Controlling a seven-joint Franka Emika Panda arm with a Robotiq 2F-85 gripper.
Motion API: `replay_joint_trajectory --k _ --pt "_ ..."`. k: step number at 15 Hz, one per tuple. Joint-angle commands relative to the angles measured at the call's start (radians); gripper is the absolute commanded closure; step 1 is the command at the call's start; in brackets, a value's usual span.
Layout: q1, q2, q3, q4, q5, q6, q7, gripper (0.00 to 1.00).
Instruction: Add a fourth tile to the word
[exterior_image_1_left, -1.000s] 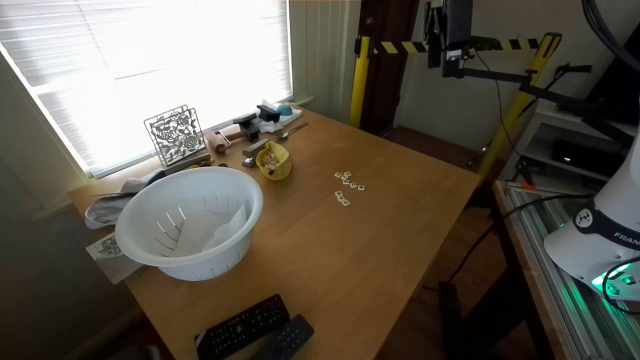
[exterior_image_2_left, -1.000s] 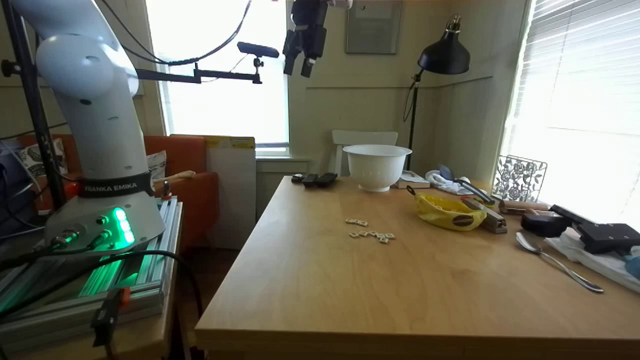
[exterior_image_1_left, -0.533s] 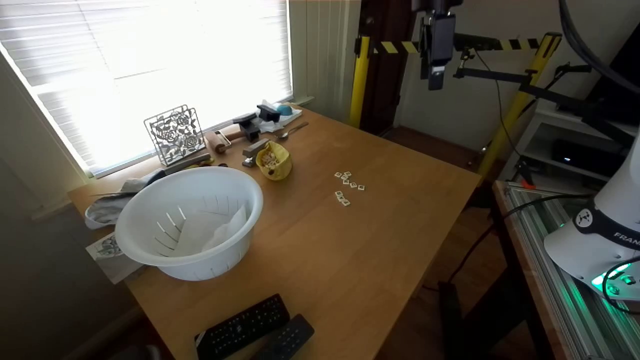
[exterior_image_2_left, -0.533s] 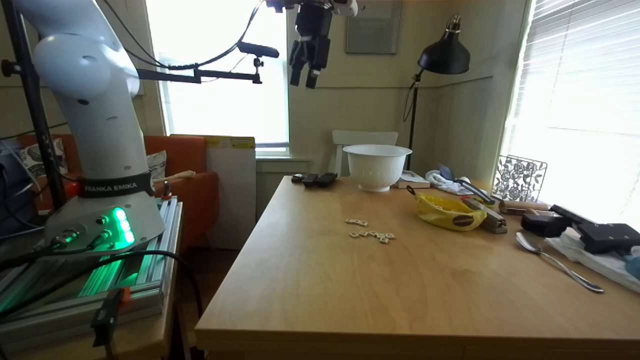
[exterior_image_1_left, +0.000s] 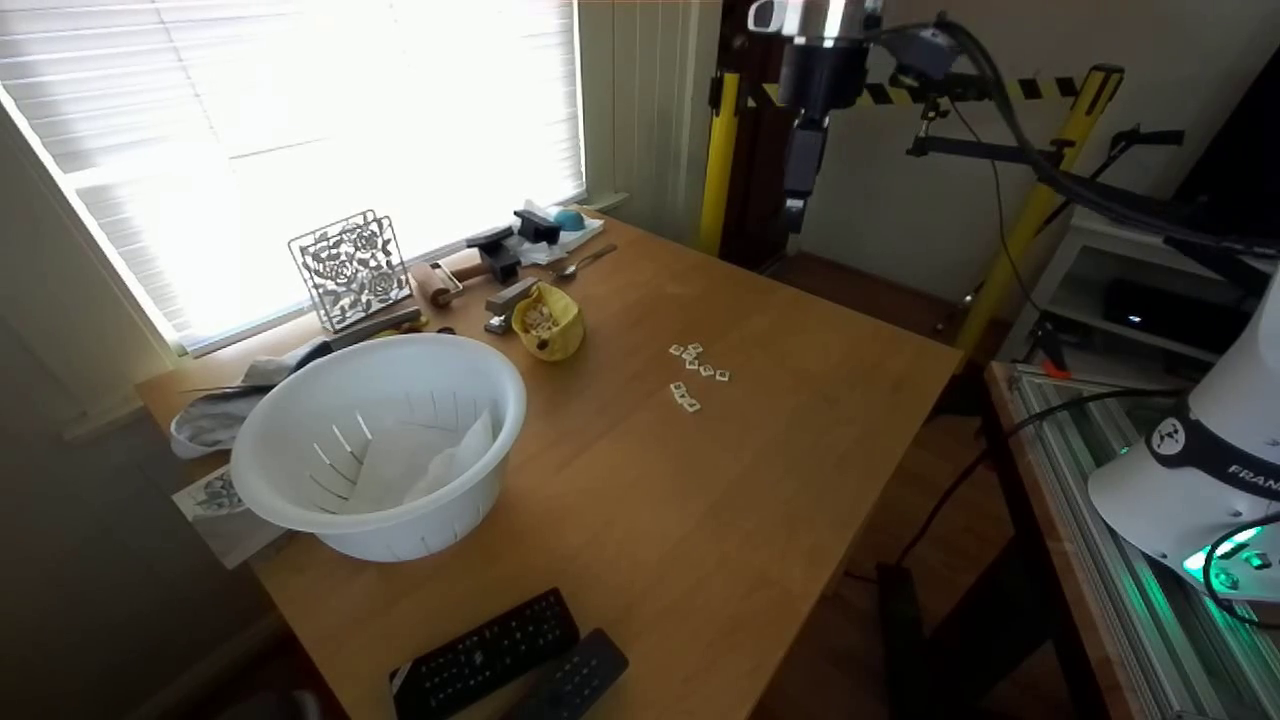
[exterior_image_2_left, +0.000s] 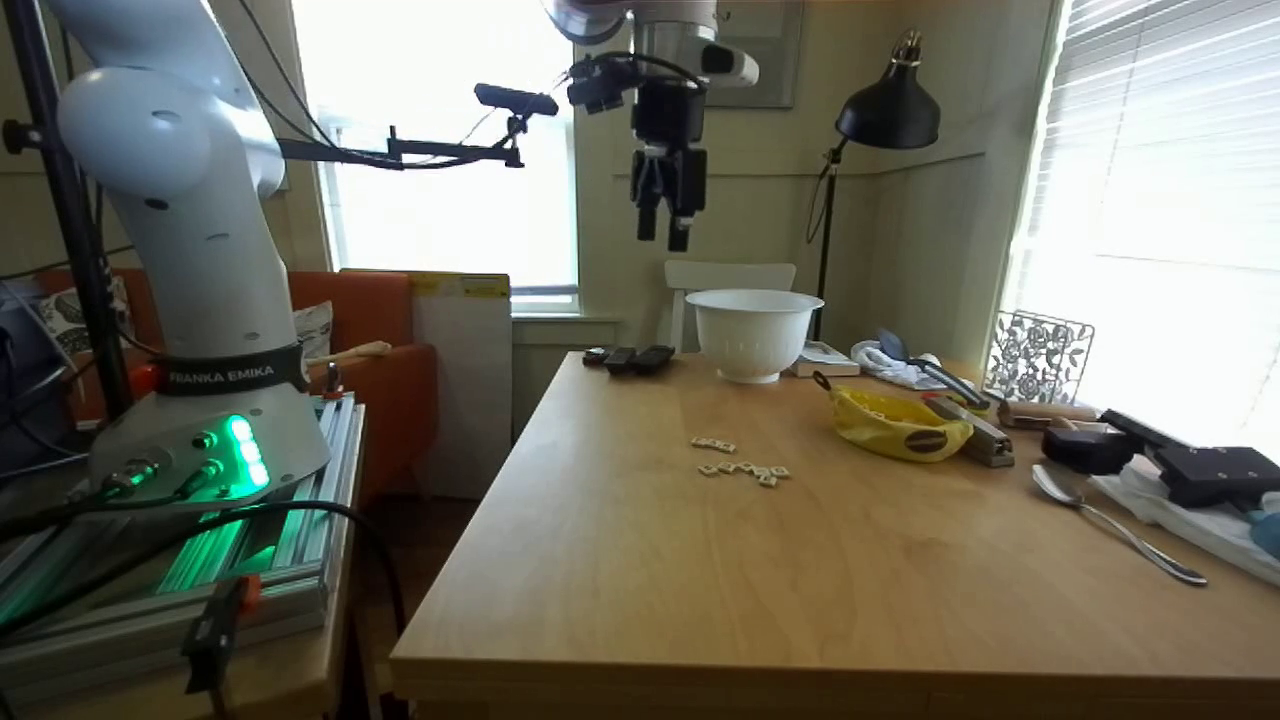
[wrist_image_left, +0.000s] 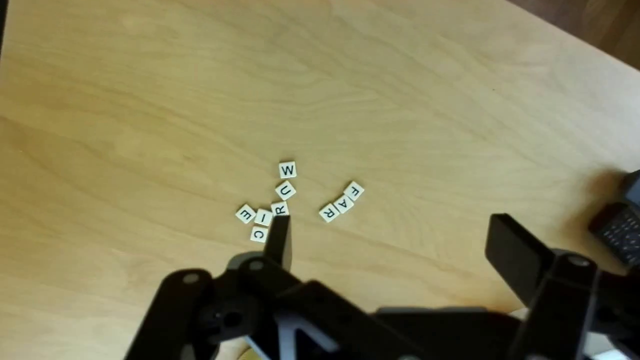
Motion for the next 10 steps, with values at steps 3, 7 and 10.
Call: replay_joint_trajectory --k 3,7,10 --pt "-0.029 0.18 -0.025 0.002 0.053 0.129 -0.034 0.0" --pt "-0.038 0.184 -0.013 -0.004 0.025 0.125 -0.012 0.0" --pt "-0.038 0.183 -0.013 -0.002 0.025 0.125 -0.012 0.0"
